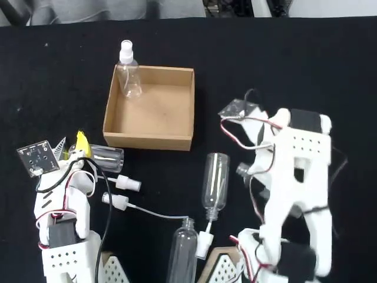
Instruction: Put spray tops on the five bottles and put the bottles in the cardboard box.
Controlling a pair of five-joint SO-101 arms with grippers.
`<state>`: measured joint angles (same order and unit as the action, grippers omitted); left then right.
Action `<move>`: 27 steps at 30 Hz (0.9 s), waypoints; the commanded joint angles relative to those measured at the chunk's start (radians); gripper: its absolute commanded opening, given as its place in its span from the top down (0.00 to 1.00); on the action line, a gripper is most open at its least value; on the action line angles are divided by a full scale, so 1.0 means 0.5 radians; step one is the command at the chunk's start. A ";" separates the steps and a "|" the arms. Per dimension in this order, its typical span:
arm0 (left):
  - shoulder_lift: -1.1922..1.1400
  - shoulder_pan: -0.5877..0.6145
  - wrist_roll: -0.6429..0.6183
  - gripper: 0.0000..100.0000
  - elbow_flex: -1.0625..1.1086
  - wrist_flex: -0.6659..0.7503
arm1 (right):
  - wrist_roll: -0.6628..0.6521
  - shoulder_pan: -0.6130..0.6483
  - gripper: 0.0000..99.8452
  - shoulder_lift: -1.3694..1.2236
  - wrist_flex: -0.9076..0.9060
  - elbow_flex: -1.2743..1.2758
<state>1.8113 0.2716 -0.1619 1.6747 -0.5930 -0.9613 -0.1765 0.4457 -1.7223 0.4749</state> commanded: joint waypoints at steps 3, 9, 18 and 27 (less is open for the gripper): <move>0.012 0.017 0.018 0.88 0.051 0.043 | 0.255 0.203 0.95 0.364 -0.071 -0.124; 0.009 0.017 0.018 0.88 0.051 0.043 | 0.534 0.482 0.95 0.560 -0.064 -0.130; 0.009 0.017 0.018 0.88 0.051 0.043 | 0.918 0.853 0.95 0.683 0.015 -0.133; 0.009 0.020 0.018 0.88 0.051 0.043 | 1.200 1.175 0.95 0.760 0.215 -0.133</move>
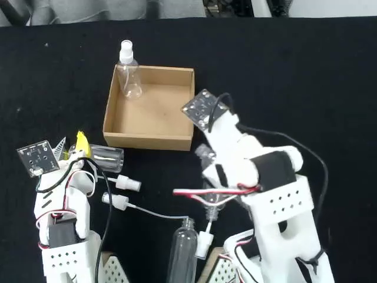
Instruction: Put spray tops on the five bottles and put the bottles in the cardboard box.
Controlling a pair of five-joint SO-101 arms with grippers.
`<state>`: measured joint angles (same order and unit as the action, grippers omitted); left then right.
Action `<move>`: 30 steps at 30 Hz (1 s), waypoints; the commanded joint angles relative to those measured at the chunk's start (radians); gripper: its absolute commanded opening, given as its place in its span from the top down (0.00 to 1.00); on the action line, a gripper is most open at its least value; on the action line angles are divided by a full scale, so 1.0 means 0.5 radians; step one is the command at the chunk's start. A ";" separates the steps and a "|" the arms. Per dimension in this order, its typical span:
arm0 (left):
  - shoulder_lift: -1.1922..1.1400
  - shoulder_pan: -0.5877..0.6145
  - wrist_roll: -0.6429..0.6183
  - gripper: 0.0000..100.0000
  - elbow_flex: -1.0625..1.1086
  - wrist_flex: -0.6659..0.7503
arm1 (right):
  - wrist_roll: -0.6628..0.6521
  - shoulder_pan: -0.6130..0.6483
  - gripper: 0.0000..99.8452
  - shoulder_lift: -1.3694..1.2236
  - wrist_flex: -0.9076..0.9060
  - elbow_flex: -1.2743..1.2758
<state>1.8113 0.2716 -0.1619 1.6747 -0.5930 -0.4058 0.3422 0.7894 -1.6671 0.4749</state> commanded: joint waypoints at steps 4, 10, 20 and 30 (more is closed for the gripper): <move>0.009 0.020 0.018 0.88 0.051 0.043 | 0.203 0.279 0.95 0.072 0.206 -0.130; 0.009 0.020 0.018 0.88 0.051 0.043 | 0.212 0.381 0.95 0.072 0.307 -0.130; 0.009 0.020 0.018 0.88 0.051 0.043 | 0.218 0.371 0.95 0.075 0.414 -0.100; 0.009 0.020 0.018 0.88 0.051 0.040 | 0.221 0.365 0.97 0.075 0.644 0.137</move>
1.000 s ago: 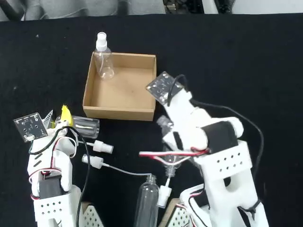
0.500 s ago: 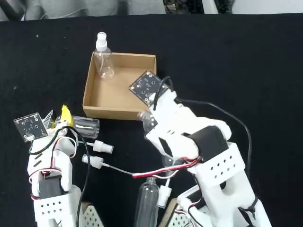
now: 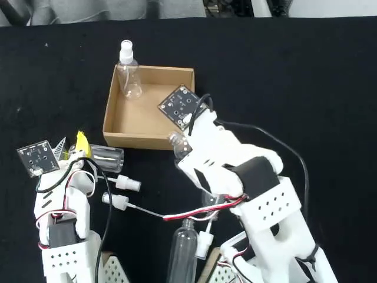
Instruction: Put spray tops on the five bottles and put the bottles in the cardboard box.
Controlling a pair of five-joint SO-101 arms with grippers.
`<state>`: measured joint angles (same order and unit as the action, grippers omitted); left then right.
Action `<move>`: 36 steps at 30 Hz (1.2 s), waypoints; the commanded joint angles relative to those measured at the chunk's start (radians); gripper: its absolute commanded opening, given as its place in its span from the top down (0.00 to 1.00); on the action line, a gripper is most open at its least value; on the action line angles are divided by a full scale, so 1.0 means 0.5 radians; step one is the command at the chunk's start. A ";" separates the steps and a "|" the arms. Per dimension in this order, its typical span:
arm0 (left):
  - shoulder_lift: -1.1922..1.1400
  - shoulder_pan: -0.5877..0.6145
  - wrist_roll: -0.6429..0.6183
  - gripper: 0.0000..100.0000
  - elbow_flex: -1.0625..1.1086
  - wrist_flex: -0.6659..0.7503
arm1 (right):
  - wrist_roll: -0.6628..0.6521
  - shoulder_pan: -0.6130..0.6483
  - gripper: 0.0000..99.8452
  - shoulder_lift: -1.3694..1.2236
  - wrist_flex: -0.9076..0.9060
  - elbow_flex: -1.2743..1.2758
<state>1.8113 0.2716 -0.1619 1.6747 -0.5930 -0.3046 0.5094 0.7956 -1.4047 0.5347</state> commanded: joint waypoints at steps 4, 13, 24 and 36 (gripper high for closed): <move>0.012 0.023 0.018 0.88 0.051 0.040 | 0.018 -0.077 0.97 0.063 0.199 0.078; 0.012 0.097 0.018 0.88 -0.051 -0.018 | 0.021 -0.193 0.97 0.063 0.374 0.238; -0.003 0.189 0.012 0.88 -0.456 -0.451 | 0.141 -0.203 0.97 0.063 0.512 0.410; -0.003 0.192 0.098 0.88 -0.836 -0.715 | 0.166 -0.203 0.97 0.146 0.482 0.520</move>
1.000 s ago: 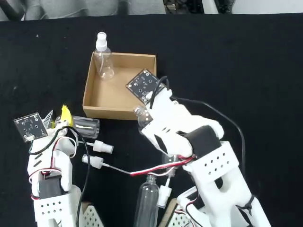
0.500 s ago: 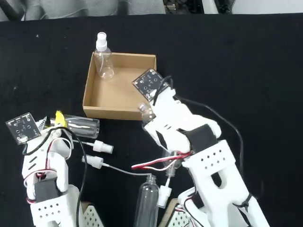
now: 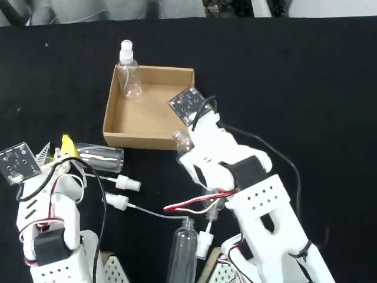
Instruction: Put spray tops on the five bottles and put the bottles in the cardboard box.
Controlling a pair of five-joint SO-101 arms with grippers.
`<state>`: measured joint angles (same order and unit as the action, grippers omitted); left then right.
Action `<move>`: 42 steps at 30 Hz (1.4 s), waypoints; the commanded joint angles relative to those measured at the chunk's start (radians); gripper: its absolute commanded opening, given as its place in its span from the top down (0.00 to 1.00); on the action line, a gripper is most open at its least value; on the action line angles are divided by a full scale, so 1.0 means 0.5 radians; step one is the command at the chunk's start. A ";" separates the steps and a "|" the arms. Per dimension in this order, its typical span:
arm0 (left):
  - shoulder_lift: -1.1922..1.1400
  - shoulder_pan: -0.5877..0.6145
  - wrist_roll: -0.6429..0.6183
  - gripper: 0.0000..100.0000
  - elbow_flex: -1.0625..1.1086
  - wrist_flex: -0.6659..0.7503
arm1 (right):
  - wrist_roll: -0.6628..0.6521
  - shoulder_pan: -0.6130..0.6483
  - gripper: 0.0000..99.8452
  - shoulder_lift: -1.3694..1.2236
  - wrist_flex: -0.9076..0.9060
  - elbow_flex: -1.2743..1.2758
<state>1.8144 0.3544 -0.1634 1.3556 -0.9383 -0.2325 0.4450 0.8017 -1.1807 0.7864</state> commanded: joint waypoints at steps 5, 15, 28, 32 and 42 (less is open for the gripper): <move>-0.009 0.026 0.301 0.89 -0.219 -0.025 | 0.021 -0.064 0.97 0.431 0.037 0.152; -0.009 0.029 0.313 0.89 -0.391 -0.021 | 0.006 -0.064 0.97 0.741 0.040 0.278; -0.632 0.029 0.298 0.89 -0.944 -0.166 | 0.009 -0.064 0.97 0.667 0.064 0.284; -0.832 0.035 0.264 0.89 -1.030 -0.169 | 0.009 -0.064 0.97 0.667 0.064 0.284; -1.129 0.229 0.129 0.88 -1.079 -0.230 | 0.003 -0.064 0.97 0.667 0.120 0.330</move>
<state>1.3050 0.4465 -0.0775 0.8953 -1.0242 -0.2325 0.4450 1.1439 -1.1730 0.9352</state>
